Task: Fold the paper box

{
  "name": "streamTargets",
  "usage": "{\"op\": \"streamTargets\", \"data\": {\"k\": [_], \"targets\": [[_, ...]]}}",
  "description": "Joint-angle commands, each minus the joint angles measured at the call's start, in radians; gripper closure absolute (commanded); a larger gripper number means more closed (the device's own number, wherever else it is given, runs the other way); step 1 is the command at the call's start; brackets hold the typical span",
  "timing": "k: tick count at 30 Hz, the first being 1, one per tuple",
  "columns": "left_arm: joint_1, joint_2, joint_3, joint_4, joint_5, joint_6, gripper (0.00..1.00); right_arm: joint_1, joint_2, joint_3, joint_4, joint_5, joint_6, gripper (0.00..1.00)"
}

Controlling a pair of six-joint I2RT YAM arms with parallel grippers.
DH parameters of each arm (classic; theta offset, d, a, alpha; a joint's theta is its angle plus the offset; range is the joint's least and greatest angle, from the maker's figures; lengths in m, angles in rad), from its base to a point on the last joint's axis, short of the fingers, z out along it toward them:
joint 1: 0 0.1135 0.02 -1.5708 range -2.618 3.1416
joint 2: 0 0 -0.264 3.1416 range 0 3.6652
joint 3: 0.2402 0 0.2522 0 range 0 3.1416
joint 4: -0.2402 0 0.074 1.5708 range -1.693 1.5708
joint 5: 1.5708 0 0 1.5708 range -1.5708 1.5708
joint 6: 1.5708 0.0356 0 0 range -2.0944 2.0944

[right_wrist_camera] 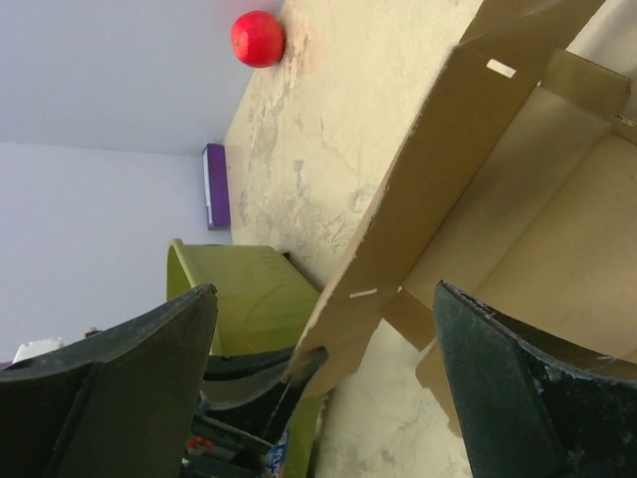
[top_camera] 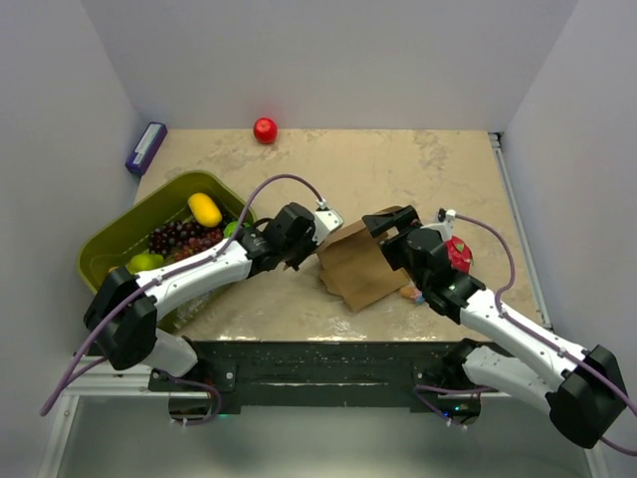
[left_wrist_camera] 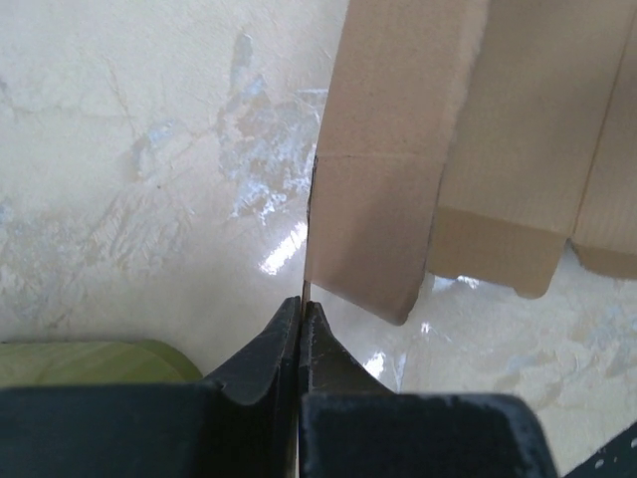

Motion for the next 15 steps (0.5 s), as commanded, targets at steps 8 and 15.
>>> {"op": "streamTargets", "data": {"k": [8,15], "targets": [[0.091,-0.089,0.006,-0.077,0.119,0.107,1.00,0.000,0.174,0.023,0.131,-0.068,0.008,0.07],[0.122,-0.164,-0.008,-0.085,0.159,0.121,1.00,0.000,0.224,0.063,0.145,-0.071,0.003,0.07]]}}
